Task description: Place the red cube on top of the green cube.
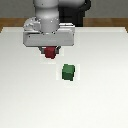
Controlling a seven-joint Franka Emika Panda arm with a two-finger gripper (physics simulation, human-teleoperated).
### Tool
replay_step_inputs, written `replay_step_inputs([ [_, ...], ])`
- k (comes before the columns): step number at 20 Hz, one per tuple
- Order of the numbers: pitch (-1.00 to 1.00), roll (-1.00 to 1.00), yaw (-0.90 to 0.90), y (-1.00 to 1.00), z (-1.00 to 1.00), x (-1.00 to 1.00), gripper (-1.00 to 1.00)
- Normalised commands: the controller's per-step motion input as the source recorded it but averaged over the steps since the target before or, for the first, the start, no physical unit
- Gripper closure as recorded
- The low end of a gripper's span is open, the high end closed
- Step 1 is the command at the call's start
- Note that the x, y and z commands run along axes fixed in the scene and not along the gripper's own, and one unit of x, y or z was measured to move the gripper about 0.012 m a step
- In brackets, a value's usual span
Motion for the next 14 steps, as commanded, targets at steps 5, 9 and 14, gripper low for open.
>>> replay_step_inputs([
  [5, 0.00, 0.00, 0.00, 0.60, 0.00, 0.00, 1.00],
  [9, 0.00, 0.00, 0.00, 0.50, 0.00, 0.00, 1.00],
  [14, 0.00, 0.00, 0.00, 0.00, 0.00, 0.00, 1.00],
])
